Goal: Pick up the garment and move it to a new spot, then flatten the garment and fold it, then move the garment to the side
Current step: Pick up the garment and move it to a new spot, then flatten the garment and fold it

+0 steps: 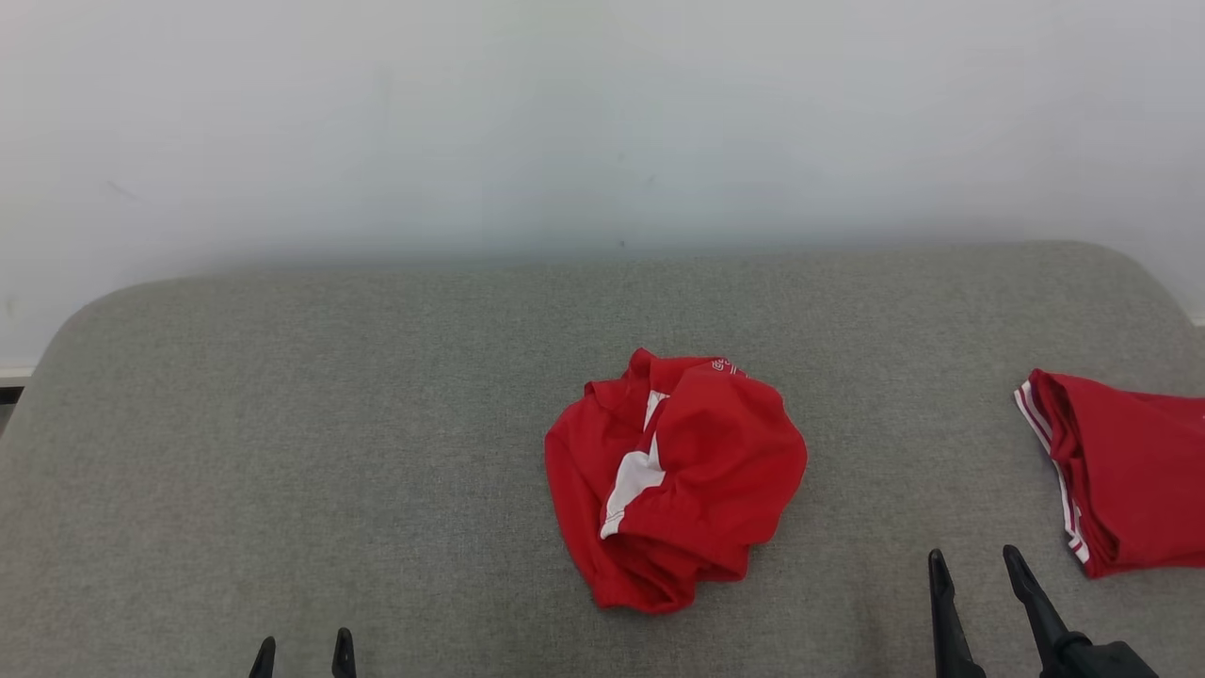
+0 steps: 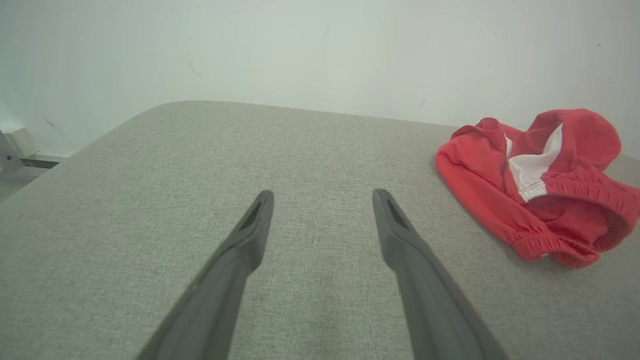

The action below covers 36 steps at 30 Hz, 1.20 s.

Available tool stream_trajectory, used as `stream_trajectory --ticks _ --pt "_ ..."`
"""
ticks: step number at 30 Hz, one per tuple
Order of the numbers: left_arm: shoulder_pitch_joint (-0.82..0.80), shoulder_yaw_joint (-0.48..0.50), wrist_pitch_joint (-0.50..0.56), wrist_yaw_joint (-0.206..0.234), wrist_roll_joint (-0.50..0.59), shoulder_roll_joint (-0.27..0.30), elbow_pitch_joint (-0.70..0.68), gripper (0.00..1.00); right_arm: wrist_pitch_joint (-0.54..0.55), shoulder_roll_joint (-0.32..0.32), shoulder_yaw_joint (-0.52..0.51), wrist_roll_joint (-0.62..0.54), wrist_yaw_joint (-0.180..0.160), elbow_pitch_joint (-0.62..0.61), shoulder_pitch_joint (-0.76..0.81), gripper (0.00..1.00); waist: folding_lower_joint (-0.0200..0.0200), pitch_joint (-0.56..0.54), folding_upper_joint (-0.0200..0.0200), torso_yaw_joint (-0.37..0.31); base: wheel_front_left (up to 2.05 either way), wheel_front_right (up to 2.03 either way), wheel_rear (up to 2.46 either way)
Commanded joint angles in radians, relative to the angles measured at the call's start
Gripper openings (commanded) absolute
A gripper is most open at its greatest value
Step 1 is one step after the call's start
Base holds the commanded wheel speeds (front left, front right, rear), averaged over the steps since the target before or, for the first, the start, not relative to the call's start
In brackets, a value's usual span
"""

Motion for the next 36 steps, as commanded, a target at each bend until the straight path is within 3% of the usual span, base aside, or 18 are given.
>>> stream_trajectory --ticks 1,26,32,36 --pt "-0.005 0.002 -0.003 0.000 -0.007 -0.001 0.000 1.00 -0.005 0.000 0.001 0.003 -0.003 -0.001 0.000 1.00 0.0001 0.001 0.0000 -0.003 0.00 0.00 0.00" --pt "-0.026 0.001 -0.003 -0.002 -0.011 -0.002 -0.007 1.00 -0.005 0.000 0.012 0.014 -0.003 -0.013 -0.012 1.00 0.0001 0.010 0.0000 -0.008 0.00 0.00 0.00" --pt "-0.051 -0.054 -0.003 -0.013 -0.039 -0.002 -0.017 1.00 -0.005 0.000 0.014 0.010 -0.003 -0.016 -0.015 1.00 0.0001 0.014 0.0000 -0.015 0.00 0.00 0.00" --pt "-0.083 -0.153 0.039 -0.030 -0.097 -0.002 0.040 1.00 -0.005 0.000 0.023 0.005 -0.003 -0.018 -0.017 1.00 0.0001 0.019 0.0000 -0.037 0.00 0.00 0.00"
